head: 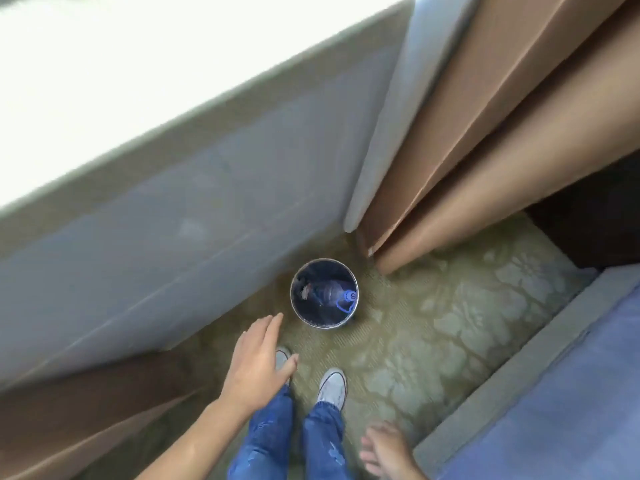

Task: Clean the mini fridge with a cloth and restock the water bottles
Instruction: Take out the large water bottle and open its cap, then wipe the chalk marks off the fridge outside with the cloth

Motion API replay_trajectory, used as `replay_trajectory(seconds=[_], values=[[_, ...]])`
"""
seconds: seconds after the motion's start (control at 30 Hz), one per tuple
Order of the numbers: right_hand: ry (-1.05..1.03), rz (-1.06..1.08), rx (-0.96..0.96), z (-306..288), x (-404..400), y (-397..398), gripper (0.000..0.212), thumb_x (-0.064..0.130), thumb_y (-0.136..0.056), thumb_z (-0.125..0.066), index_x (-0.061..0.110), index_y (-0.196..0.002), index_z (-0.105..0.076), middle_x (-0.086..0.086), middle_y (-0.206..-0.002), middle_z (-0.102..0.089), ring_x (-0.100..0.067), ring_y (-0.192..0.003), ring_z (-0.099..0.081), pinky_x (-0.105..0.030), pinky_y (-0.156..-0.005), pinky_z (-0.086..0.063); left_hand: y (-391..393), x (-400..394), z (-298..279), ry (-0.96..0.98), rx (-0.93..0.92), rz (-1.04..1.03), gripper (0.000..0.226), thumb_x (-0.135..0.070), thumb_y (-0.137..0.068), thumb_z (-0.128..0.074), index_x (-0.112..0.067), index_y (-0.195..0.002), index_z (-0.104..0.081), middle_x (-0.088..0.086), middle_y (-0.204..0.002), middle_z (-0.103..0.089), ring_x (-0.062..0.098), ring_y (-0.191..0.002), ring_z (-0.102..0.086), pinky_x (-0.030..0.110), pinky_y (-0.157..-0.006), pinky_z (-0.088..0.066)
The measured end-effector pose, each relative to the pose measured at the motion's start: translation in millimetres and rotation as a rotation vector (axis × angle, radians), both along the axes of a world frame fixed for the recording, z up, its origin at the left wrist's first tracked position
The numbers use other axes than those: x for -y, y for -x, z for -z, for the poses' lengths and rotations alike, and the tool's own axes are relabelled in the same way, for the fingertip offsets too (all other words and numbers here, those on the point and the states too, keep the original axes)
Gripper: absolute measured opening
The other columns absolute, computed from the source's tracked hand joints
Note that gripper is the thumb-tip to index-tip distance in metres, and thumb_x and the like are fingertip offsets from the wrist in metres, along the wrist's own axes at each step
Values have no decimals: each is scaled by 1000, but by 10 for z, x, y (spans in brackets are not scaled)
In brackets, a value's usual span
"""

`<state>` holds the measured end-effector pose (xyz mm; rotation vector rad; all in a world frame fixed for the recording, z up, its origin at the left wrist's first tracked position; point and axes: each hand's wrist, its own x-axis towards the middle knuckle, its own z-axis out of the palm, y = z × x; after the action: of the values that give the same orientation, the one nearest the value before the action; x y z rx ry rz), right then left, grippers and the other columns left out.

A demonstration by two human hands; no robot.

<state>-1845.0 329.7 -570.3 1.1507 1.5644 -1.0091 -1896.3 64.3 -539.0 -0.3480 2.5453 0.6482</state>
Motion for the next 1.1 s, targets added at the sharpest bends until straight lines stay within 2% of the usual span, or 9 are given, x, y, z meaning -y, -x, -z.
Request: replay_trajectory(seconds=[0.13, 0.27, 0.37, 0.53, 0.6, 0.73, 0.83, 0.97, 1.1], values=[[12, -229, -153, -583, 202, 29, 15, 7, -94, -60, 16, -90, -70, -5, -70, -68, -21, -59, -61, -24, -51, -45, -292, 149, -799, 50, -93, -97, 88, -67, -86, -35, -17, -158, -31, 3, -159, -37, 21, -150, -29, 41, -124, -21], [122, -583, -406, -1327, 801, 302, 20, 14, -92, -60, 23, -108, -69, 4, -90, -71, -14, -79, -67, -30, -74, -51, -620, 451, -1539, 114, -191, -188, 78, -60, -94, -46, -20, -159, -30, -1, -162, -34, 19, -152, -26, 42, -126, -17], [226, -803, -622, -2060, 1382, 419, 18, 22, -93, -62, 37, -101, -64, 17, -94, -67, -1, -90, -63, -17, -76, -45, -916, 702, -2090, 113, -286, -285, 73, -53, -97, -51, -19, -158, -31, -3, -162, -34, 16, -152, -26, 36, -127, -17], [383, -1132, -864, -2958, 2241, -8, 13, 29, -92, -66, 35, -102, -72, 20, -99, -72, 9, -96, -63, -10, -80, -43, -1849, 1122, -2921, 147, -440, -467, 68, -48, -99, -53, -18, -157, -33, -4, -161, -36, 10, -149, -29, 24, -122, -17], [468, -1226, -937, -3272, 2602, -479, 11, 31, -92, -66, 36, -99, -72, 21, -95, -73, 11, -92, -62, -12, -81, -46, -2455, 1304, -3160, 174, -484, -551, 68, -49, -100, -52, -20, -157, -31, -7, -162, -34, 8, -149, -28, 22, -121, -16], [723, -1376, -998, -3698, 3252, -1831, 8, 26, -91, -69, 32, -92, -73, 16, -87, -75, 2, -82, -68, -25, -80, -54, -3986, 1551, -3523, 272, -531, -699, 65, -52, -99, -49, -28, -157, -32, -15, -162, -30, 4, -147, -25, 14, -118, -11], [968, -1621, -990, -3940, 3744, -3035, 8, 25, -86, -68, 25, -91, -74, 8, -86, -75, -2, -77, -67, -27, -75, -55, -5284, 1716, -3790, 429, -583, -892, 62, -54, -94, -46, -29, -151, -43, -16, -155, -40, 3, -142, -33, 7, -113, -7], [1150, -1828, -1075, -4168, 4377, -4480, 16, 28, -86, -71, 32, -101, -74, 16, -96, -74, -2, -90, -69, -26, -84, -56, -7007, 1939, -3949, 641, -541, -1186, 64, -57, -90, -42, -25, -145, -49, -8, -148, -49, 14, -138, -45, 30, -117, -35], [1279, -1981, -1177, -4325, 4893, -5631, 30, 33, -85, -69, 32, -115, -70, 19, -106, -71, 4, -100, -65, -24, -92, -53, -8364, 1885, -4055, 757, -460, -1447, 66, -57, -90, -41, -23, -145, -48, -5, -147, -51, 17, -136, -48, 33, -115, -38]])
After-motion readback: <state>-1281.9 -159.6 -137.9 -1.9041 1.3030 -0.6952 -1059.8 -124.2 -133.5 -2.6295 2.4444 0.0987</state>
